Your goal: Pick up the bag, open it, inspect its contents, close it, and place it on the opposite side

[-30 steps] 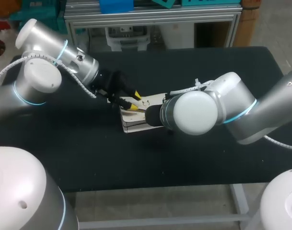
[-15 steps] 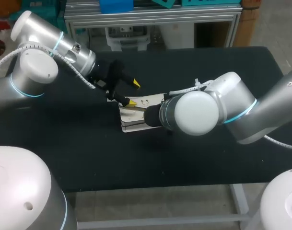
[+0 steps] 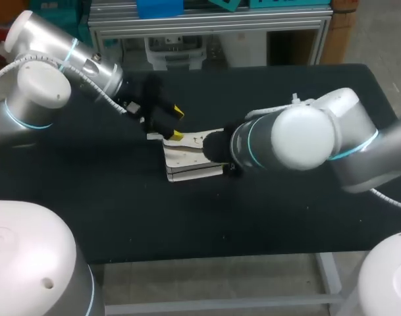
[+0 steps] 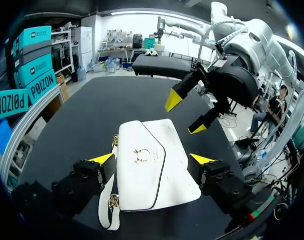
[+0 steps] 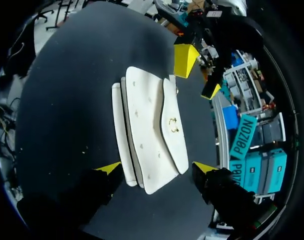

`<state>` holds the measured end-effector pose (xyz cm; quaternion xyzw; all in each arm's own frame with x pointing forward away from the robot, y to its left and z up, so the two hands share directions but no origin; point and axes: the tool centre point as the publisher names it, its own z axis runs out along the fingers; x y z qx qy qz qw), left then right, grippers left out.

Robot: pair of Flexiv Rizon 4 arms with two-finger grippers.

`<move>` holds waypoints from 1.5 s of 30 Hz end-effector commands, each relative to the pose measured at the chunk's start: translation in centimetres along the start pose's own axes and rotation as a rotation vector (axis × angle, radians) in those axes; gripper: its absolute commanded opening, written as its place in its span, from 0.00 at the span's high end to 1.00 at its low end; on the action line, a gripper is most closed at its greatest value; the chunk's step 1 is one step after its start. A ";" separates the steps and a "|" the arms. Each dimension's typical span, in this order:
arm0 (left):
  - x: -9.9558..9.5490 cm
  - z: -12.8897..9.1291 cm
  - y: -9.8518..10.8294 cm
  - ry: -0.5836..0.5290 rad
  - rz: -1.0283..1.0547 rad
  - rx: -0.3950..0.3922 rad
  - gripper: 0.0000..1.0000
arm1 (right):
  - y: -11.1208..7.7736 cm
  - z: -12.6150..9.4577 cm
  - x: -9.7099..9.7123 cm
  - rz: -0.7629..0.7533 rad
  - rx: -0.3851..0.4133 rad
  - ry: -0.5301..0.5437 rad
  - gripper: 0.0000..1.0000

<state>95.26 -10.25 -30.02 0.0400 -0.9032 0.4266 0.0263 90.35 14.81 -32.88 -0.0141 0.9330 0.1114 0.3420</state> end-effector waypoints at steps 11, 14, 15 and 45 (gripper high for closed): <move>2.1 -2.7 1.6 -0.110 -0.442 -0.181 0.00 | -1.8 -4.1 -6.3 0.091 -0.137 0.262 0.00; 2.1 -2.7 1.6 -0.110 -0.442 -0.181 0.00 | -1.8 -4.1 -6.3 0.091 -0.137 0.262 0.00; 2.1 -2.7 1.6 -0.110 -0.442 -0.181 0.00 | -1.8 -4.1 -6.3 0.091 -0.137 0.262 0.00; 0.0 -3.2 0.8 -0.475 -1.223 -0.183 0.00 | -1.5 -3.6 -9.0 0.540 0.249 0.493 0.00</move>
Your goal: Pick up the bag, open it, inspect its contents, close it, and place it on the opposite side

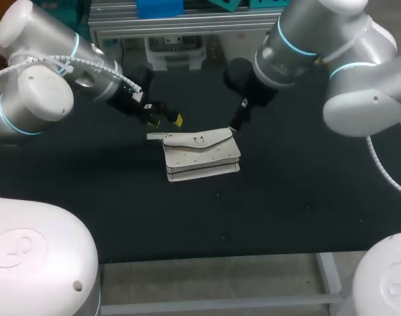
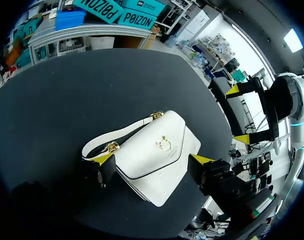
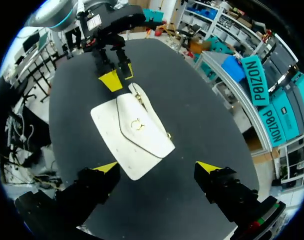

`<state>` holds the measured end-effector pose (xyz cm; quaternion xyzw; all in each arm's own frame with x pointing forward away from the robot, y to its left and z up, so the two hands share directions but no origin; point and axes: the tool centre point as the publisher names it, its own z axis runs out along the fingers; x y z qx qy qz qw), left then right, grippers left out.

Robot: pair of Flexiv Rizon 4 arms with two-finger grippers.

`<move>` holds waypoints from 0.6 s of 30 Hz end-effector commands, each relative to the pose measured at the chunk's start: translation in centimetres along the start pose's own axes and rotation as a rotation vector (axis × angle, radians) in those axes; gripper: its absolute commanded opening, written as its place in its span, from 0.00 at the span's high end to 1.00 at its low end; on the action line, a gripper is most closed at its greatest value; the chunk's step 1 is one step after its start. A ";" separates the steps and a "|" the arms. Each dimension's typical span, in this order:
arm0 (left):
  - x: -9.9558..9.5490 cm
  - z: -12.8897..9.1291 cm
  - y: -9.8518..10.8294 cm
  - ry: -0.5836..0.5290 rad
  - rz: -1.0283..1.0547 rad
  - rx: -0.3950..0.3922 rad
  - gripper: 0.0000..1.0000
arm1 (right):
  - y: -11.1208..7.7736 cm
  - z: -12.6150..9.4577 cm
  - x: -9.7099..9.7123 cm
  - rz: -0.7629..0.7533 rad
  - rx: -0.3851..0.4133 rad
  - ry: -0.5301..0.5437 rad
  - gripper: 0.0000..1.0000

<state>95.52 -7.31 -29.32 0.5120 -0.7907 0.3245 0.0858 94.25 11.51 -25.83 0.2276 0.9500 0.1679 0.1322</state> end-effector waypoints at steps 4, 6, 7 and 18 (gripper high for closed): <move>0.3 -0.8 0.1 -0.241 -0.333 -0.101 0.00 | 1.2 -0.8 -1.2 0.123 0.240 0.158 0.00; 0.4 -1.0 0.1 -0.243 -0.355 -0.113 0.00 | 1.1 -0.7 -1.4 0.166 0.250 0.188 0.00; 0.4 -1.0 0.1 -0.247 -0.361 -0.118 0.00 | 1.0 -0.6 -1.5 0.186 0.249 0.204 0.00; 0.7 -0.3 0.9 -0.201 -0.438 -0.138 0.00 | 0.1 0.8 -2.2 0.418 0.199 0.299 0.00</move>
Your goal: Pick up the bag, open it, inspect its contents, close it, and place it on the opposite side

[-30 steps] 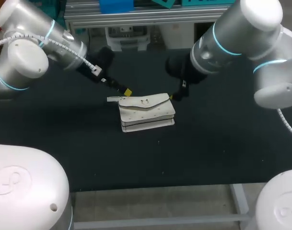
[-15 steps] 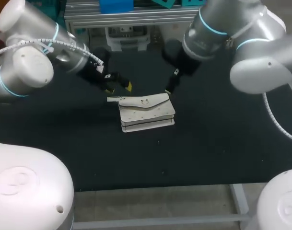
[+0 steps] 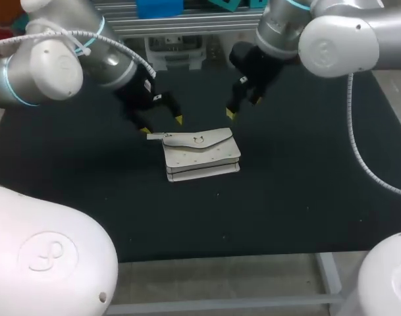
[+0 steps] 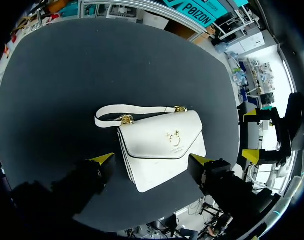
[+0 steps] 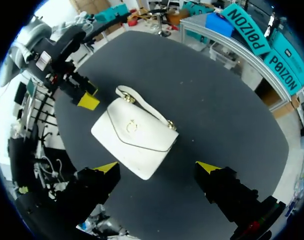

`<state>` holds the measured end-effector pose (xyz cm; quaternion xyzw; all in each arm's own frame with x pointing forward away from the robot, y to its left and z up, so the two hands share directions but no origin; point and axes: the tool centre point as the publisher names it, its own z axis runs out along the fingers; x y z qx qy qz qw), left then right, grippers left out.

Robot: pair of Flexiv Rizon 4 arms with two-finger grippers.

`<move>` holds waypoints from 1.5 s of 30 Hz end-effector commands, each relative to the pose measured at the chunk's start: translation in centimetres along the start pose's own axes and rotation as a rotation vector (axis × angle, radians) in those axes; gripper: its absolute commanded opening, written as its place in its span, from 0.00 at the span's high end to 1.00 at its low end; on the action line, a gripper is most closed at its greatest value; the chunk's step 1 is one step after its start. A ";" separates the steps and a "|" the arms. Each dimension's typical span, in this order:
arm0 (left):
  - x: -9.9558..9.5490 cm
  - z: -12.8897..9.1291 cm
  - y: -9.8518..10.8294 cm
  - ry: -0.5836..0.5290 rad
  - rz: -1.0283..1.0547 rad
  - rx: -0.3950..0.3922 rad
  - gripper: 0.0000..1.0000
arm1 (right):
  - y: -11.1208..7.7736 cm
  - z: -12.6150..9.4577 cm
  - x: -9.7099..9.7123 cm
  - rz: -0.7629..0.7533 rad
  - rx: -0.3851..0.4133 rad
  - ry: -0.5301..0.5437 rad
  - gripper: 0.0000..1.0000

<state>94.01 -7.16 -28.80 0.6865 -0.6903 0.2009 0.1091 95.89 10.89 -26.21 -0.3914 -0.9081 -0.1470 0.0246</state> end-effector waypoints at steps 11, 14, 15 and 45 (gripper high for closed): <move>-0.3 0.9 0.3 0.088 -0.062 -0.116 0.00 | -0.5 -0.2 -0.1 0.079 0.007 0.071 0.00; -0.3 0.9 0.3 0.088 -0.062 -0.116 0.00 | -0.5 -0.2 -0.1 0.079 0.007 0.071 0.00; -0.3 0.9 0.3 0.088 -0.062 -0.116 0.00 | -0.5 -0.2 -0.1 0.079 0.007 0.071 0.00; -2.0 4.5 1.3 0.248 -0.500 -0.073 0.00 | -0.5 6.5 0.9 0.708 0.061 0.533 0.00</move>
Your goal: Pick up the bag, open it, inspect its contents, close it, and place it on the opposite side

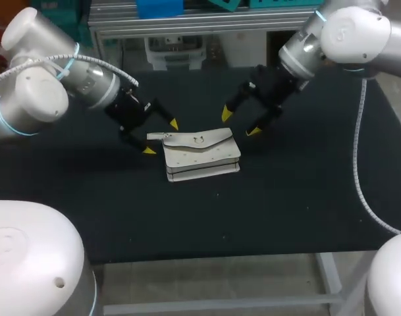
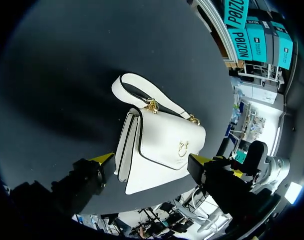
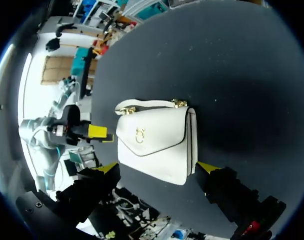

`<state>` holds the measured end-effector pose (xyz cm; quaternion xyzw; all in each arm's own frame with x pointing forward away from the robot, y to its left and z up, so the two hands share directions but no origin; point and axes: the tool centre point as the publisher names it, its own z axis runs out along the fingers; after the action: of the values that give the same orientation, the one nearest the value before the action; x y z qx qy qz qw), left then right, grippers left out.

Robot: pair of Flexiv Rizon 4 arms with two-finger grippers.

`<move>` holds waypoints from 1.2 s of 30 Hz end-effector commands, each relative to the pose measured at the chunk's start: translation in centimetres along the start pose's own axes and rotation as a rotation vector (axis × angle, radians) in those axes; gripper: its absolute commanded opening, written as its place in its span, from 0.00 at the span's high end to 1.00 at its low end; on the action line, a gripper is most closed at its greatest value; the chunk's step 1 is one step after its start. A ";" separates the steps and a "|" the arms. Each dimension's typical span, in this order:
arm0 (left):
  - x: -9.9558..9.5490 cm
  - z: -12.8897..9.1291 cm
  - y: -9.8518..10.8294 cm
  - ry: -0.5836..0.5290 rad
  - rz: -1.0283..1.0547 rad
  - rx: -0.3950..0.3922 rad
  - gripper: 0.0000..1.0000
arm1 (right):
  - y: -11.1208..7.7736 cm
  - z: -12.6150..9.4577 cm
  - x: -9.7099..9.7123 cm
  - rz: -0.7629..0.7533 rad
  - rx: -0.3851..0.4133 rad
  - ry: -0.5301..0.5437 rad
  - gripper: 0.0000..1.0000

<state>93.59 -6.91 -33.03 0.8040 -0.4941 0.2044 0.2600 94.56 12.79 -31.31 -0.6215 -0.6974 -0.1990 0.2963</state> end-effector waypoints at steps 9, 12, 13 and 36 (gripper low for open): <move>-0.5 1.6 -0.1 0.079 0.005 -0.003 0.00 | 1.0 2.1 -1.4 0.110 -0.016 0.040 0.00; -0.7 1.8 -0.3 0.089 0.001 -0.004 0.03 | 1.1 3.3 -1.7 0.127 0.004 0.052 0.00; -0.8 1.9 -0.4 0.091 -0.004 -0.005 0.05 | 1.1 3.7 -1.7 0.131 0.009 0.051 0.00; -1.3 1.7 -1.2 0.127 -0.051 -0.049 0.22 | 1.8 5.1 -1.9 0.143 -0.022 0.110 0.14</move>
<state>94.37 -6.93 -35.56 0.7951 -0.4612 0.2347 0.3162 95.68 15.18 -36.77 -0.6615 -0.6312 -0.2189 0.3407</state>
